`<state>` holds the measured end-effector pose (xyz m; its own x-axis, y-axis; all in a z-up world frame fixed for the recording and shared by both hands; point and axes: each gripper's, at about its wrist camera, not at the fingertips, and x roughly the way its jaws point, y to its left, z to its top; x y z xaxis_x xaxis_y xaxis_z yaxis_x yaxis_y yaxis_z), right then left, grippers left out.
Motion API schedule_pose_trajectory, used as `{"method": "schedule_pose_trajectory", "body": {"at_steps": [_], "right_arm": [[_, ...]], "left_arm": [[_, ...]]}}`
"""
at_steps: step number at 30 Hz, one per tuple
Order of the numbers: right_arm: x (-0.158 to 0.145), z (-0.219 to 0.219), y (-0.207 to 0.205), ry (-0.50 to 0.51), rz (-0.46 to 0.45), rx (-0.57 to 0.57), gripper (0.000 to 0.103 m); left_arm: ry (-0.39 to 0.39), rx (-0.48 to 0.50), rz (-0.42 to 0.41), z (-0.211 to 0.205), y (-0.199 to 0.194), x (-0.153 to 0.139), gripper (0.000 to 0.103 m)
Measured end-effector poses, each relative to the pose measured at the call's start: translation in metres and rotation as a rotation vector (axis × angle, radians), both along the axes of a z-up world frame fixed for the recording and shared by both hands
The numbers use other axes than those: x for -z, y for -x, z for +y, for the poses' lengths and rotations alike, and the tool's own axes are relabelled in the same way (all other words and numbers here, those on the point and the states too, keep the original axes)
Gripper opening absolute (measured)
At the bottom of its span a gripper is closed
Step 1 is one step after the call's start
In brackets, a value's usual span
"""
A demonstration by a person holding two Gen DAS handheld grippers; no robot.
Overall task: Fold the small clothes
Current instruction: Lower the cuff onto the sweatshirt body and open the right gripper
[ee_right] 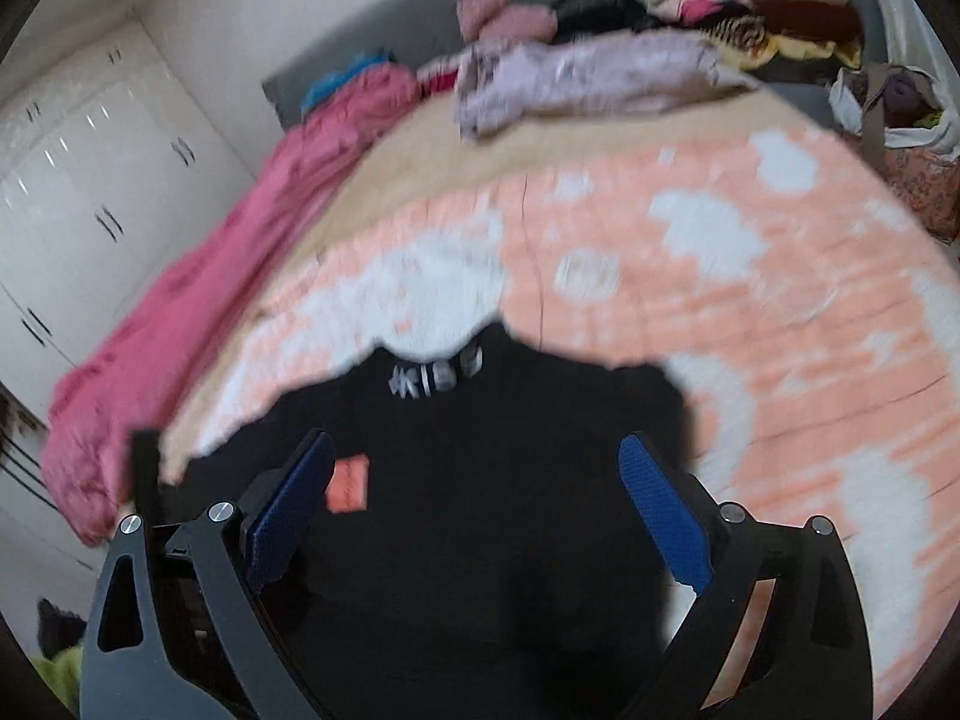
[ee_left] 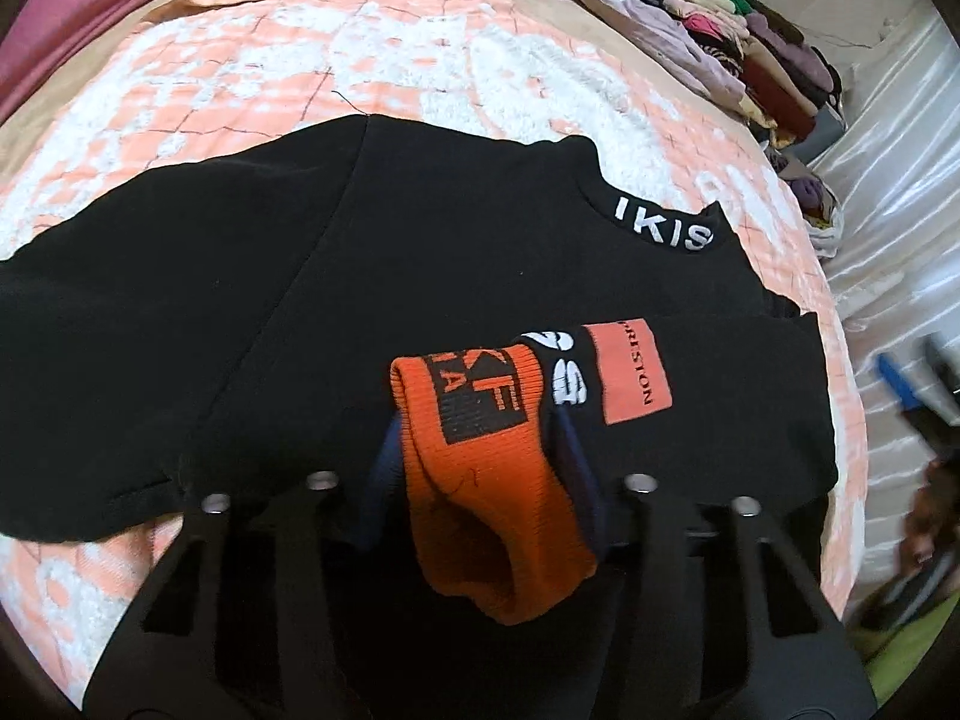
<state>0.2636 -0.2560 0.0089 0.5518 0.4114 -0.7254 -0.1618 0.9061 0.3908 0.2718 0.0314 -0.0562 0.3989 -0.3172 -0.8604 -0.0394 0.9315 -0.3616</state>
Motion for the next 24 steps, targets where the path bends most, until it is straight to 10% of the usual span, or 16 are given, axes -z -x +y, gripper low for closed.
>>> {"method": "schedule_pose_trajectory", "body": {"at_steps": [3,17,24], "right_arm": [[0.026,0.028,-0.002,0.085,0.030,-0.019,0.094],[0.021,0.010,0.007,0.111,-0.036,0.066,0.094],[0.043,0.015,0.002,0.163,0.019,0.079,0.093]], "left_arm": [[0.018,0.017,-0.026,-0.004,0.001,-0.004,0.009],[-0.021,-0.014,-0.223,0.023,-0.026,-0.069,0.007],[-0.127,-0.004,-0.075,0.028,-0.041,-0.014,0.008]]}}
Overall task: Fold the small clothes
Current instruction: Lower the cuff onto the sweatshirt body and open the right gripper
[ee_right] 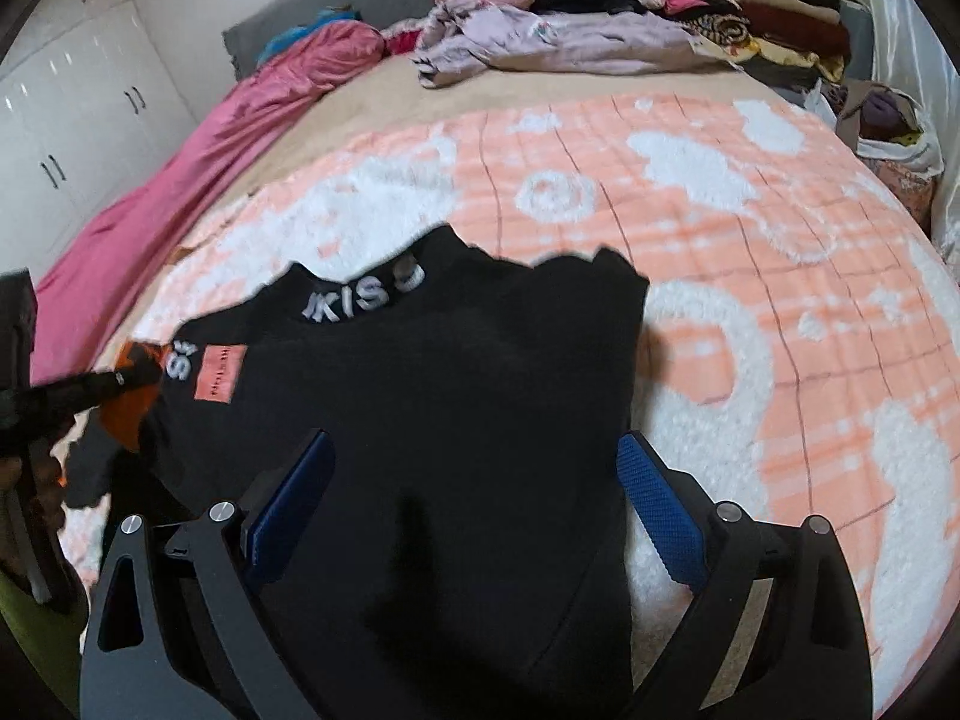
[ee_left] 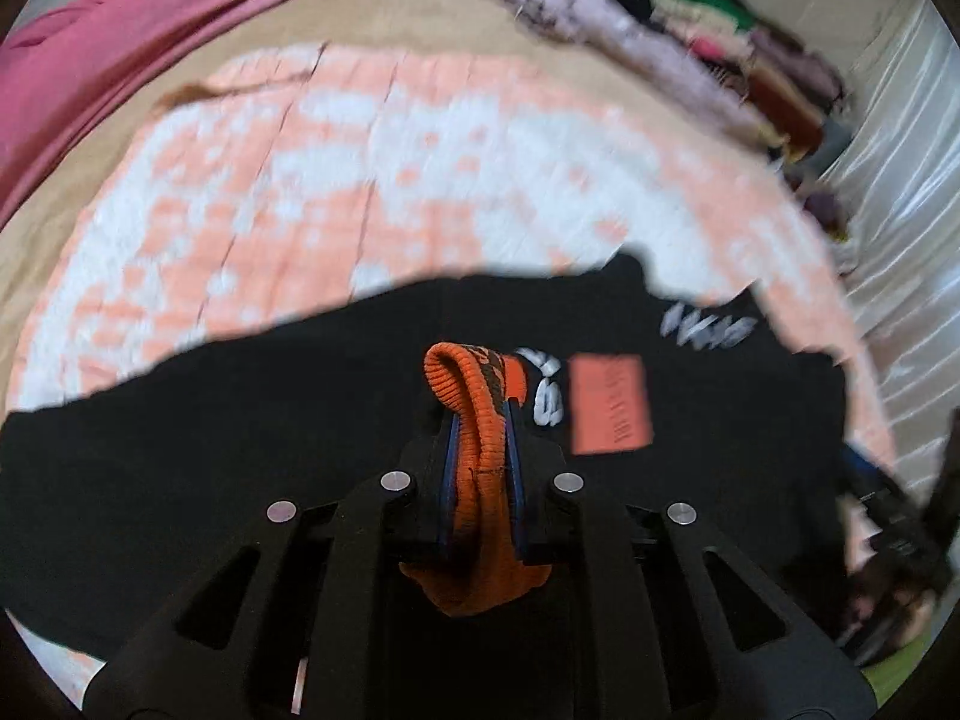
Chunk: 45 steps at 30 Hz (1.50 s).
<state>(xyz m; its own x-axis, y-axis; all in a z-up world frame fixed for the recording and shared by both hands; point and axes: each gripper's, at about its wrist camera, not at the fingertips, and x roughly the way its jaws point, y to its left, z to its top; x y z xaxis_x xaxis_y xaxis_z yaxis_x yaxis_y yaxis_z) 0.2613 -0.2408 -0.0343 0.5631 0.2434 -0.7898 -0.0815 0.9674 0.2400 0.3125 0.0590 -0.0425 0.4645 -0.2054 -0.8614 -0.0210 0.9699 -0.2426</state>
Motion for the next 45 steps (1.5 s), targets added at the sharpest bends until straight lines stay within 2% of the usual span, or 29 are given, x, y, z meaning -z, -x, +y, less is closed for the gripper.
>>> {"method": "schedule_pose_trajectory", "body": {"at_steps": [4,9,13,16,19,21,23,27,33,35,37,38,40,42,45], "right_arm": [[-0.012,-0.012,0.007,-0.003,-0.066,0.039,0.091],[-0.032,-0.030,0.003,-0.050,-0.138,0.067,0.091],[-0.029,-0.050,-0.023,-0.107,-0.090,0.104,0.074],[-0.018,-0.062,-0.043,-0.147,-0.032,0.139,0.068],[-0.001,-0.063,-0.062,-0.156,0.034,0.131,0.066],[0.015,-0.060,-0.073,-0.145,0.096,0.127,0.055],[0.026,-0.059,-0.075,-0.176,0.130,0.113,0.024],[0.017,-0.069,-0.065,-0.189,0.063,0.155,0.023],[0.031,-0.050,-0.072,0.005,0.086,0.150,0.027],[0.017,-0.050,-0.064,0.046,0.049,0.151,0.038],[0.001,-0.048,-0.052,0.074,-0.006,0.148,0.040],[-0.010,-0.047,-0.042,0.087,-0.042,0.146,0.045],[-0.023,-0.043,-0.025,0.080,-0.090,0.125,0.053],[-0.033,-0.033,-0.006,0.066,-0.118,0.072,0.054],[-0.032,-0.013,0.013,0.026,-0.107,-0.003,0.057]], "left_arm": [[0.049,-0.016,-0.003,0.015,0.007,0.005,0.010],[0.041,-0.004,-0.029,0.017,0.017,-0.002,0.010],[0.054,-0.004,-0.032,0.019,0.021,-0.002,0.008],[0.063,-0.005,-0.037,0.023,0.024,-0.002,0.007],[0.075,-0.006,-0.034,0.025,0.025,0.000,0.006],[0.078,-0.009,-0.029,0.025,0.024,0.003,0.006],[0.078,-0.007,-0.027,0.024,0.024,0.005,0.005],[0.066,0.016,-0.037,0.020,0.029,0.003,0.005],[0.023,0.021,-0.030,0.014,0.029,0.009,0.008],[0.023,0.021,-0.025,0.015,0.029,0.010,0.009],[0.015,0.025,-0.031,0.016,0.032,0.007,0.010],[0.006,0.022,-0.037,0.017,0.035,0.003,0.010],[0.003,0.011,-0.063,0.021,0.042,-0.007,0.010],[-0.028,-0.012,-0.096,0.024,0.049,-0.018,0.010],[-0.023,-0.023,-0.143,0.021,0.058,-0.032,0.010]]}}
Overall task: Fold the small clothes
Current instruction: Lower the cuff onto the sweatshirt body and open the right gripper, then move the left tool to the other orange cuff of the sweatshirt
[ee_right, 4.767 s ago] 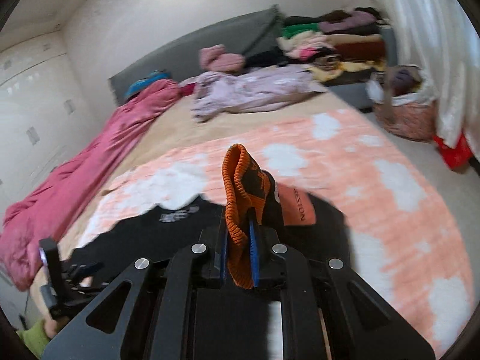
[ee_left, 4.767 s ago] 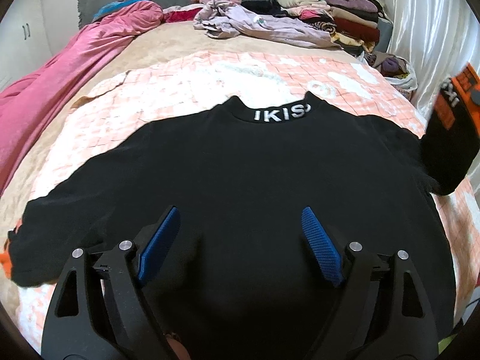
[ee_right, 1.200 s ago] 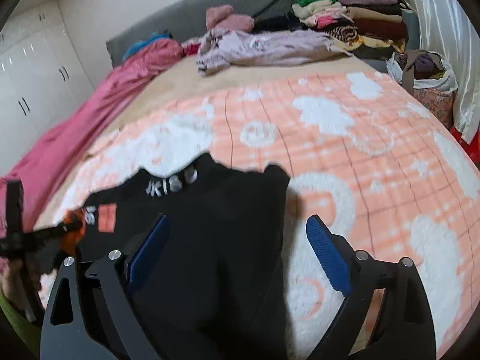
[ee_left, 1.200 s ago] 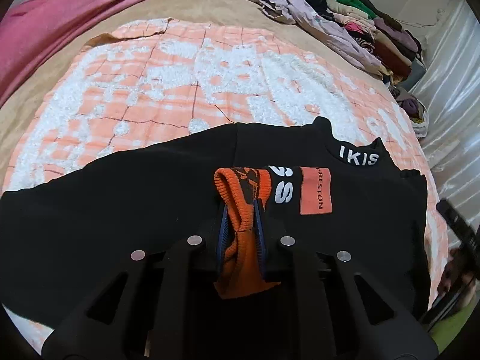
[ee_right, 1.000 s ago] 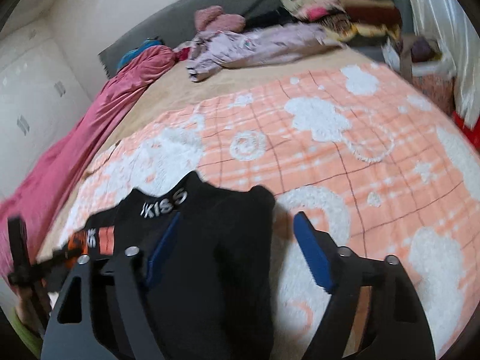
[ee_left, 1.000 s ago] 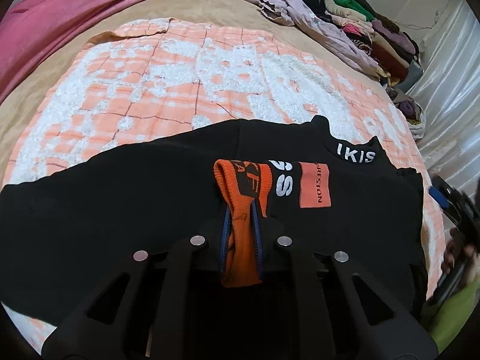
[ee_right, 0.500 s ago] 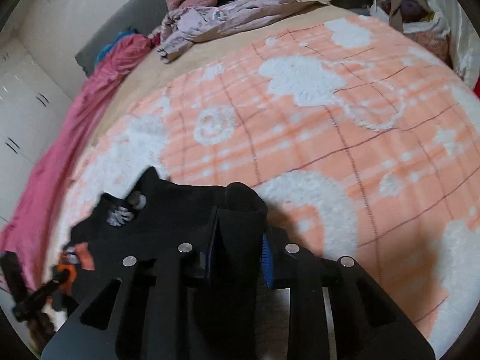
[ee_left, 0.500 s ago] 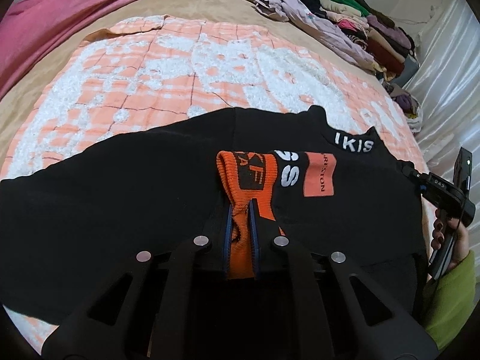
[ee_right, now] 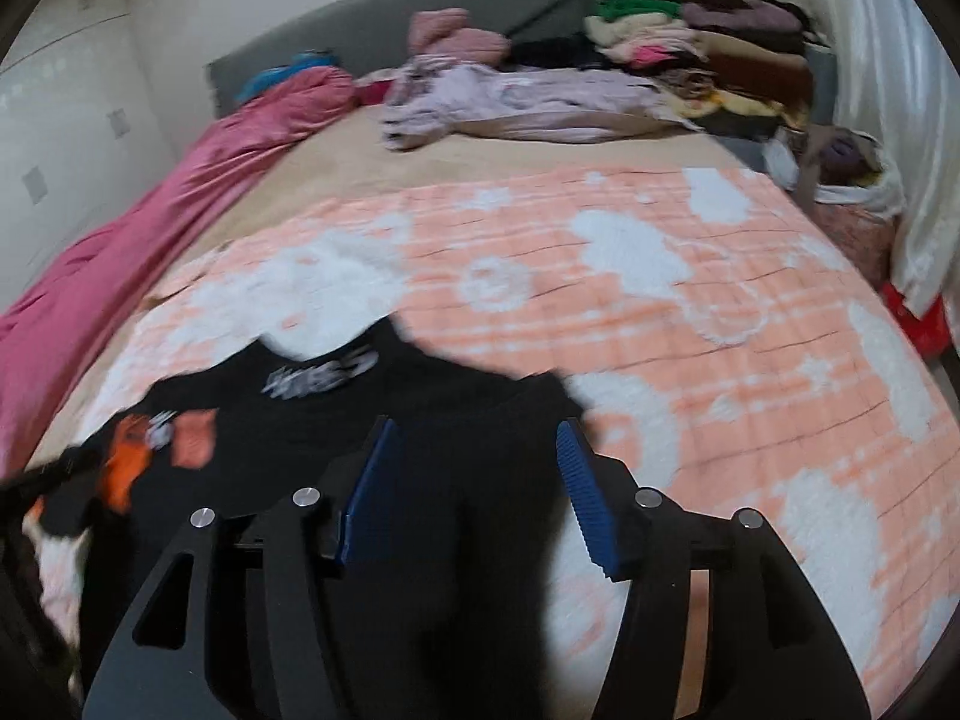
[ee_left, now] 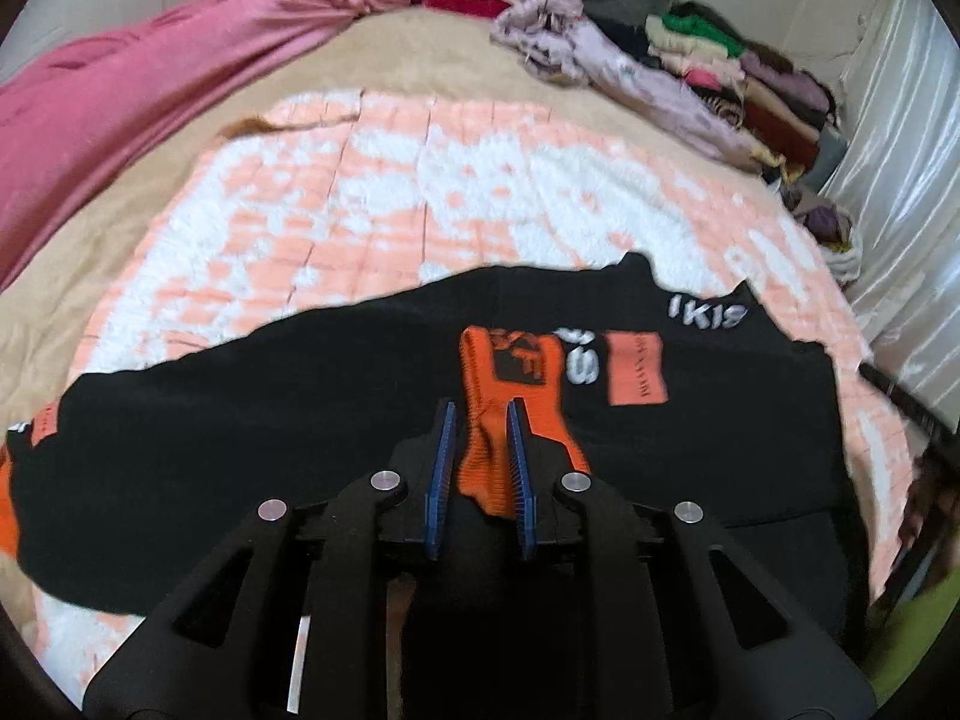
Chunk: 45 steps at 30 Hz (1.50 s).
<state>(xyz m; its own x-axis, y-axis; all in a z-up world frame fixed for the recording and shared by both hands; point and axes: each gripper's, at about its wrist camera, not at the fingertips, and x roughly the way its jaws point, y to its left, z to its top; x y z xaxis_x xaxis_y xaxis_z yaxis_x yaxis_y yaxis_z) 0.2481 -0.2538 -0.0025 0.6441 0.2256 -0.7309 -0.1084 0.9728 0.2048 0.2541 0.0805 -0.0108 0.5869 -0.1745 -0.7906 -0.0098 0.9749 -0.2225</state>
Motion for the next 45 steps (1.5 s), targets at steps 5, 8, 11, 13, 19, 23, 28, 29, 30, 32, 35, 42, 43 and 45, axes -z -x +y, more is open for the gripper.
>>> {"method": "schedule_pose_trajectory", "body": {"at_steps": [5,8,11,13,19,23,28,29,30,32,35,42,43,45], "right_arm": [[0.022,0.031,0.004,0.010,0.089,-0.054,0.058],[0.042,0.038,0.005,0.042,0.159,-0.048,0.058],[0.055,0.037,0.006,0.051,0.179,-0.046,0.058],[0.056,0.037,0.009,0.056,0.168,-0.051,0.058],[0.044,0.040,0.023,0.050,0.118,-0.050,0.067],[0.031,0.039,0.028,0.031,0.087,-0.058,0.071],[0.017,0.041,0.036,0.021,0.051,-0.060,0.077],[0.012,0.043,0.038,0.013,0.042,-0.060,0.081],[0.008,0.045,0.039,0.014,0.032,-0.058,0.084],[-0.001,0.051,0.044,0.013,0.003,-0.071,0.090],[-0.014,0.060,0.051,0.016,-0.030,-0.098,0.093],[-0.039,0.080,0.066,0.032,-0.082,-0.143,0.095],[-0.043,0.083,0.068,0.029,-0.089,-0.148,0.095],[-0.048,0.088,0.071,0.022,-0.093,-0.156,0.095]], "left_arm": [[-0.014,0.091,0.026,-0.035,-0.004,0.005,0.022],[-0.051,0.105,0.089,-0.048,-0.012,0.026,0.028],[-0.070,0.097,0.115,-0.048,-0.016,0.043,0.028],[-0.081,0.102,0.101,-0.050,-0.015,0.045,0.029],[-0.052,0.091,0.078,-0.050,-0.007,0.036,0.043],[-0.063,0.080,0.056,-0.053,0.000,0.028,0.053],[-0.057,0.046,0.032,-0.048,0.015,0.015,0.070],[-0.059,0.039,0.022,-0.046,0.019,0.012,0.074],[-0.060,0.031,0.008,-0.044,0.023,0.007,0.077],[-0.065,0.018,-0.009,-0.040,0.029,-0.001,0.085],[-0.060,0.007,-0.016,-0.034,0.037,-0.009,0.091],[-0.058,-0.035,-0.027,-0.013,0.055,-0.021,0.094],[-0.057,-0.039,-0.029,-0.010,0.057,-0.022,0.094],[-0.059,-0.049,-0.031,-0.004,0.061,-0.024,0.094]]}}
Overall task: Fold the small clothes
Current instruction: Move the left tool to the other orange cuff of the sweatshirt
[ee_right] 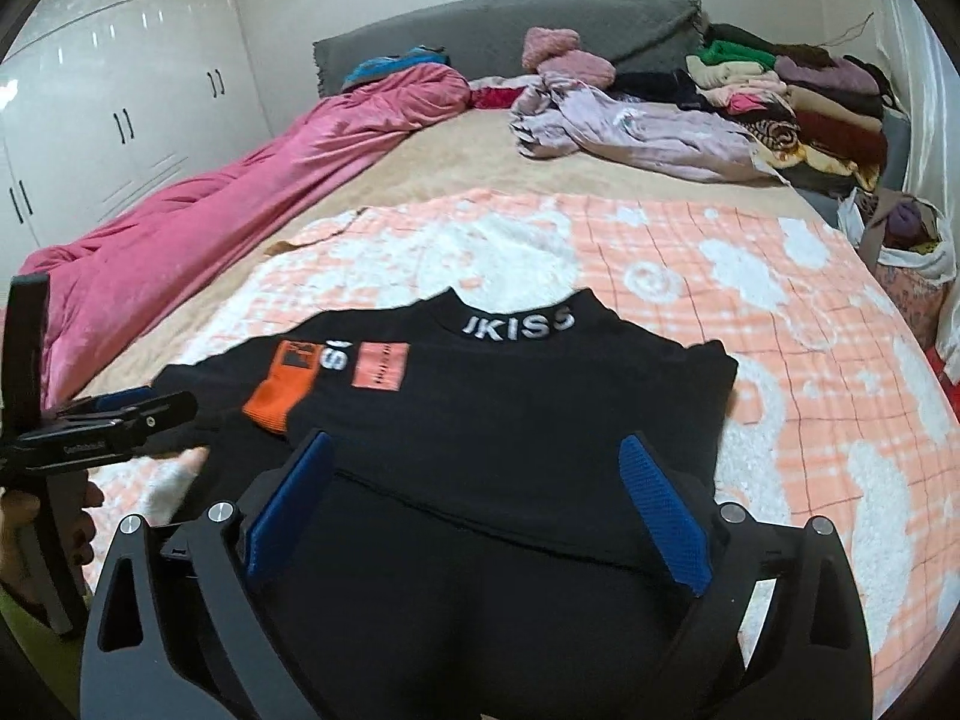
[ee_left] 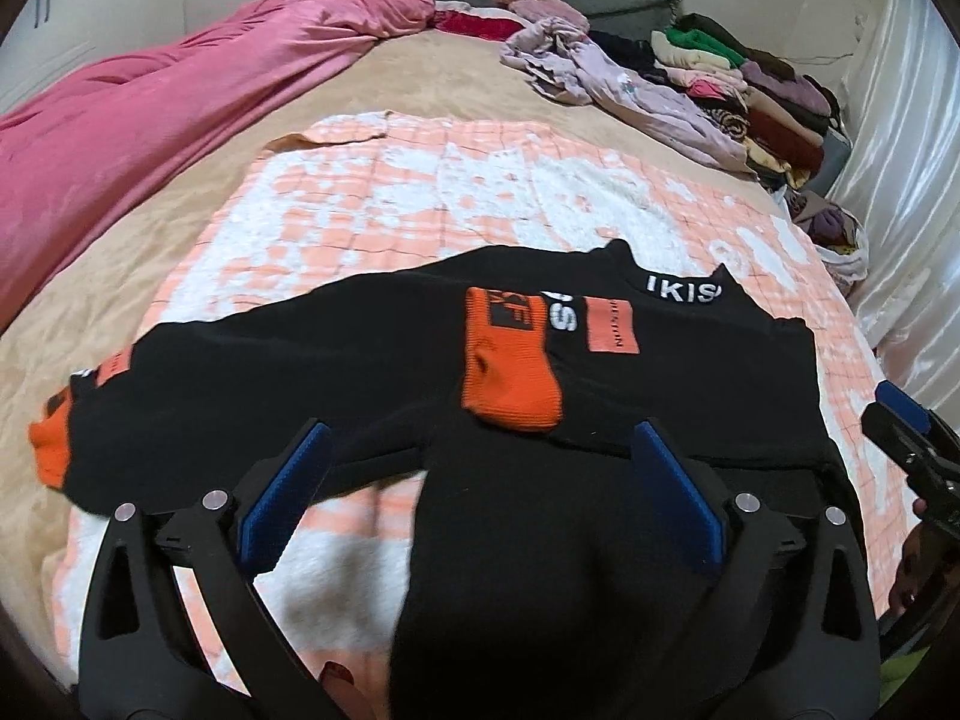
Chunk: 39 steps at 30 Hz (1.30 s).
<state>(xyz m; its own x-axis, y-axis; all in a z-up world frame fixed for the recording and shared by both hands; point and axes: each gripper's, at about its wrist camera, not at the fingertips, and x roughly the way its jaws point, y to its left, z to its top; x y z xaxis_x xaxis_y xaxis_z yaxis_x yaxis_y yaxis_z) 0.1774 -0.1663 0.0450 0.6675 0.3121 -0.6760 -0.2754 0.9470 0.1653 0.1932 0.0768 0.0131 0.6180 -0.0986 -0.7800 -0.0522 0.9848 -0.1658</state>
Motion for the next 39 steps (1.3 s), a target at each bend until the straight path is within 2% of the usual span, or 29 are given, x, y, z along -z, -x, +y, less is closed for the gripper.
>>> {"method": "schedule_pose_trajectory", "body": {"at_steps": [4,11,14,18,26,35,39], "right_arm": [[-0.006,0.015,0.004,0.010,-0.004,-0.025,0.096],[-0.012,0.048,0.004,0.030,-0.018,-0.095,0.096],[-0.007,0.060,-0.002,0.007,-0.003,-0.129,0.096],[0.002,0.082,-0.009,0.044,0.000,-0.171,0.096],[0.023,0.115,-0.021,0.080,0.006,-0.266,0.096],[0.051,0.116,-0.031,0.101,0.067,-0.215,0.096],[0.064,0.110,-0.034,0.109,0.098,-0.162,0.096]], "left_arm": [[-0.027,-0.037,-0.013,0.014,0.009,-0.003,0.094],[-0.004,-0.093,-0.014,0.047,0.019,-0.003,0.094],[0.000,-0.124,-0.013,0.064,0.024,-0.003,0.094],[0.002,-0.182,-0.007,0.093,0.031,0.001,0.094],[0.050,-0.352,0.011,0.163,0.046,0.015,0.094],[0.097,-0.522,0.041,0.227,0.064,0.037,0.094],[0.153,-0.596,0.060,0.248,0.070,0.051,0.094]]}}
